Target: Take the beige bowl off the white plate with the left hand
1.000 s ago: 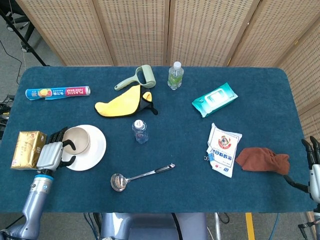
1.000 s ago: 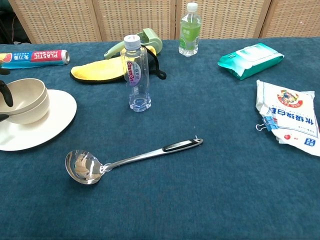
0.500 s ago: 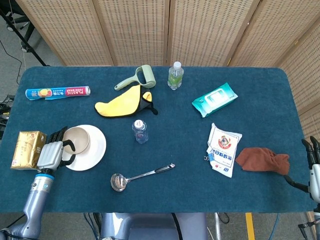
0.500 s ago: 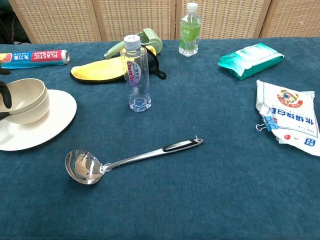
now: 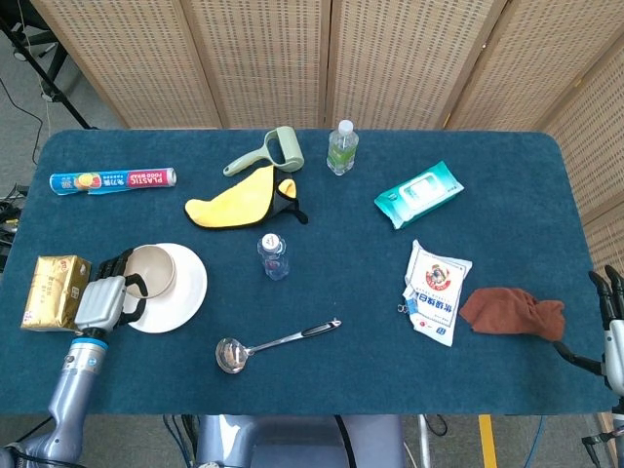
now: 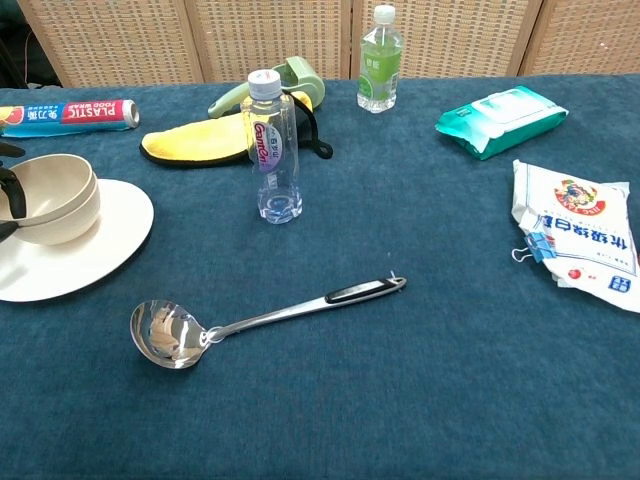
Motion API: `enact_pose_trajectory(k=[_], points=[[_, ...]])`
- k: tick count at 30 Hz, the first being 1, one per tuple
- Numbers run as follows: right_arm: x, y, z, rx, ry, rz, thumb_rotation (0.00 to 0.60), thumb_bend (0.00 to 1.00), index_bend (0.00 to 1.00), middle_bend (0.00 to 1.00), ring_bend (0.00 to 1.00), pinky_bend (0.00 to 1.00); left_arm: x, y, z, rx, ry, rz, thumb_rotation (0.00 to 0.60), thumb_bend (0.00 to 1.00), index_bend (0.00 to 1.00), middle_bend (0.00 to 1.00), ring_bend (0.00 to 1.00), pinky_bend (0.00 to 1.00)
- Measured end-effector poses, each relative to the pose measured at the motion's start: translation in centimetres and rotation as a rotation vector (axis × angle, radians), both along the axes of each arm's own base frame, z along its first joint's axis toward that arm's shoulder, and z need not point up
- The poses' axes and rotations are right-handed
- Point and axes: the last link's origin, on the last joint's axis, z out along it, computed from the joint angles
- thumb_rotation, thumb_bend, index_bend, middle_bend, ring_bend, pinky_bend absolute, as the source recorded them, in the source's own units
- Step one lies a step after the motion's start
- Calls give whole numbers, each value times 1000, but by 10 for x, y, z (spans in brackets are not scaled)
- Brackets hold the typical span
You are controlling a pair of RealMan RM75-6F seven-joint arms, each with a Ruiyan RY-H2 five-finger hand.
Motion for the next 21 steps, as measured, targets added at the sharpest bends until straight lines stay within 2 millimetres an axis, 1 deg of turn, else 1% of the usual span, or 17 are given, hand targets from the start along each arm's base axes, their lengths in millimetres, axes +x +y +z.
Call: enact_pose_trajectory(k=[10,21], points=[[0,0,0,0,0,1,600,0,0,0,0,0,2,1,6,53,-7,-26,600,467,704,0,0,0],[0,0,0,-3,-2,3,600,0,0,0,0,0,5,1,12,94,-17,-47,600,467,725,0,0,0]])
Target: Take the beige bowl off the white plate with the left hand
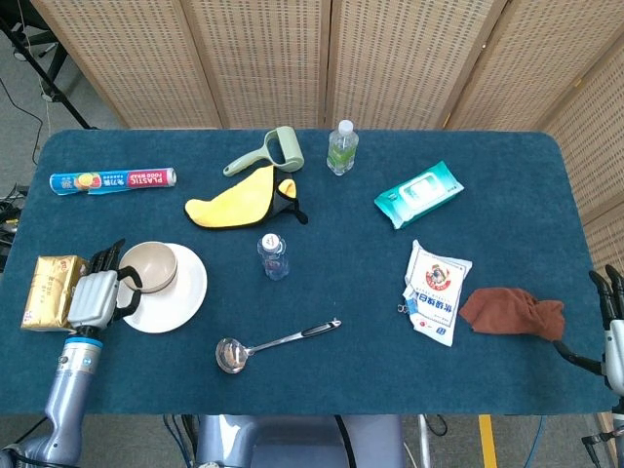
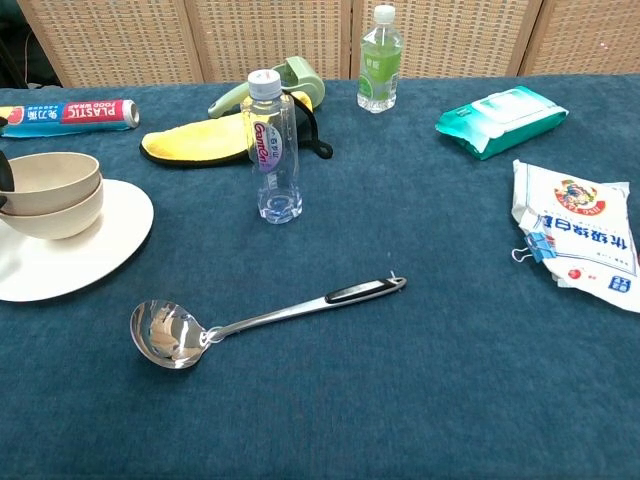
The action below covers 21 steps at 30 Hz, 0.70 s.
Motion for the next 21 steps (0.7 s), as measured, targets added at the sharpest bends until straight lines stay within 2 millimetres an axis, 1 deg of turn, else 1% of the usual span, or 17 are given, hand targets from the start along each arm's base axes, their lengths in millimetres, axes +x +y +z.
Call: enact_pose_trajectory(k=[9,12,15,21], points=[[0,0,0,0,0,0,600,0,0,0,0,0,5,-1,11,66,-37,-32,600,473,740,0,0,0],[0,0,0,2,0,-1,600,0,0,0,0,0,10,-2,14,74,-52,-51,600,473,740,0,0,0],[0,0,-1,2,1,-1,600,0,0,0,0,0,19,-4,17,74,-66,-86,600,475,740,0,0,0],[1,0,-1,0,-1,0,600,0,0,0,0,0,49,-15,15,53,-89,-192,600,476,740,0,0,0]])
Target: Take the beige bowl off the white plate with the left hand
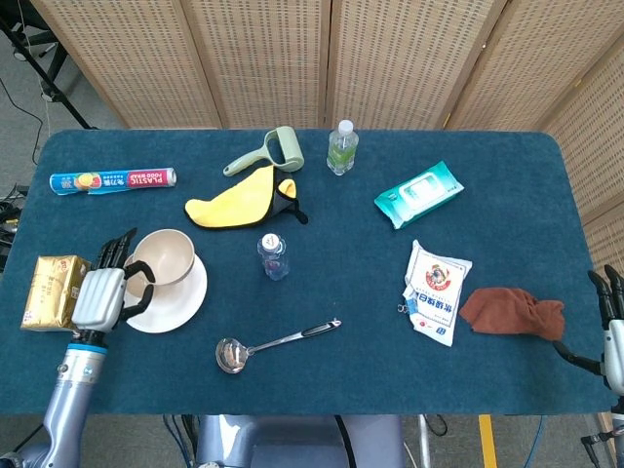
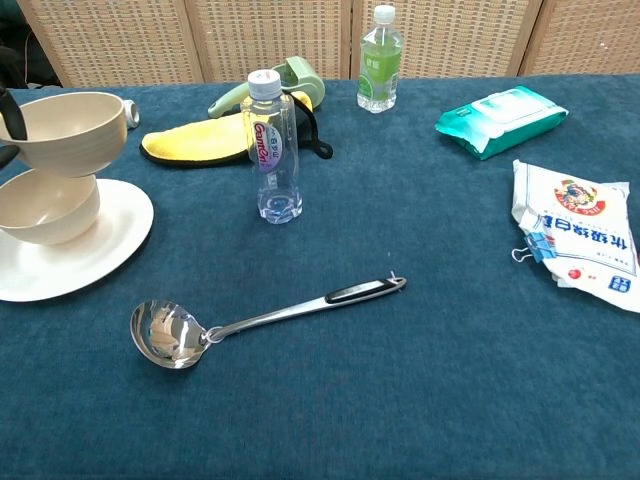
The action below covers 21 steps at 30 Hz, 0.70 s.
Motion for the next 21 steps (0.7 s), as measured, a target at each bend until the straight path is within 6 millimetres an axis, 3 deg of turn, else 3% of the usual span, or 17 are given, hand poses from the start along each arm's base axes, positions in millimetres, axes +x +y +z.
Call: enact_pose_trajectory(k=[9,16,21], points=[[0,0,1,1,-4,1,600,0,0,0,0,0,30,-13,-31,-119,61,-119,600,473,740,0,0,0],[-1,0,1,1,-5,-3,600,0,0,0,0,0,47,5,-86,-177,97,-172,600,465,740,0,0,0],[-3,-1,2,-2,-8,-11,600,0,0,0,0,0,53,24,-109,-185,107,-166,600,438,739,0,0,0]])
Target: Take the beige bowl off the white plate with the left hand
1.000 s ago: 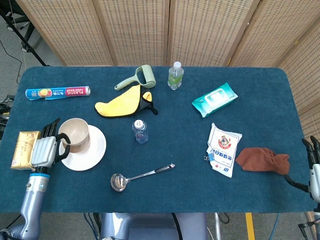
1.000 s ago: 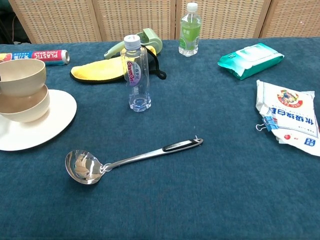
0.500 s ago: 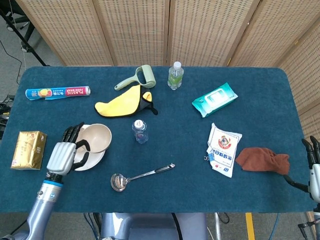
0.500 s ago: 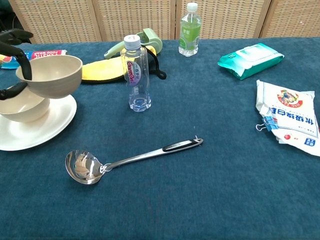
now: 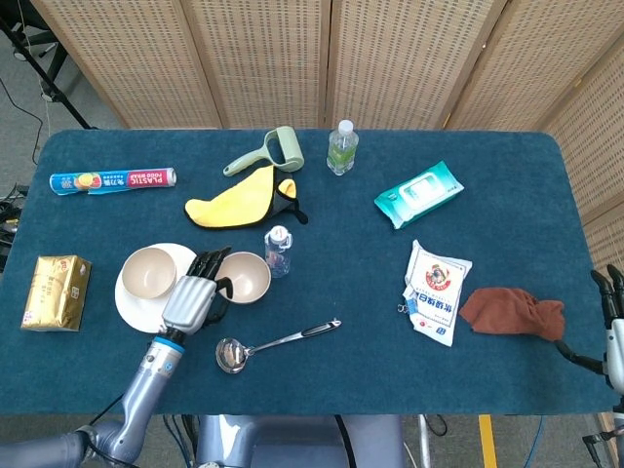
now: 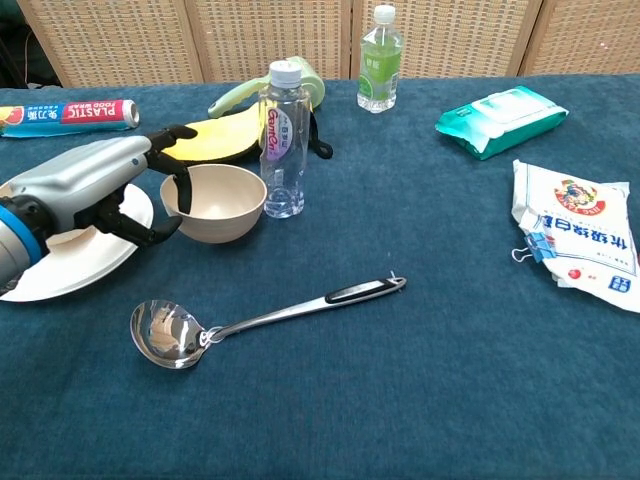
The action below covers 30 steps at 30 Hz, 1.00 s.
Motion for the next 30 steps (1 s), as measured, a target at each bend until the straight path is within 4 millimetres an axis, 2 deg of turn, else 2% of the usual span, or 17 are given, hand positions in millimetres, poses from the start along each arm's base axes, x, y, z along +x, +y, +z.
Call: enact_pose_trajectory(k=[1,3,5,8,11,14,17,24,27,30], points=[[0,0,0,-1,-1,-1,600,0,0,0,0,0,1,2,-2,-5,0,3,600,423,722,0,0,0],[0,0,0,-2,-3,0,600,0,0,0,0,0,2,5,-4,-10,-6,8,600,378,621,0,0,0],[0,0,0,-1,-2,1,600,0,0,0,0,0,2,6,-6,-18,-12,10,600,276,420,0,0,0],[0,0,0,1,3,1,600,0,0,0,0,0,0,5,-6,-36,-13,16,600,139,253,0,0,0],[1,0,-1,0,1,3,600,0,0,0,0,0,1,3,-2,-39,-30,15,600,88,216,0,0,0],[1,0,0,-1,-1,1,600,0,0,0,0,0,1,-2,5,-40,-48,11,600,79,210,0,0,0],[1,0,-1,1,-1,3,600,0,0,0,0,0,-2,-8,20,-18,-61,3,600,78,209,0,0,0],[2,1,-2,5,1,5,600,0,0,0,0,0,-16,-20,77,114,-69,-13,600,73,150,0,0,0],[3,1,-2,3,1,7,600,0,0,0,0,0,-29,-26,104,178,-39,8,600,72,127,0,0,0],[3,0,-2,4,9,10,600,0,0,0,0,0,-51,-36,131,259,9,63,600,72,123,0,0,0]])
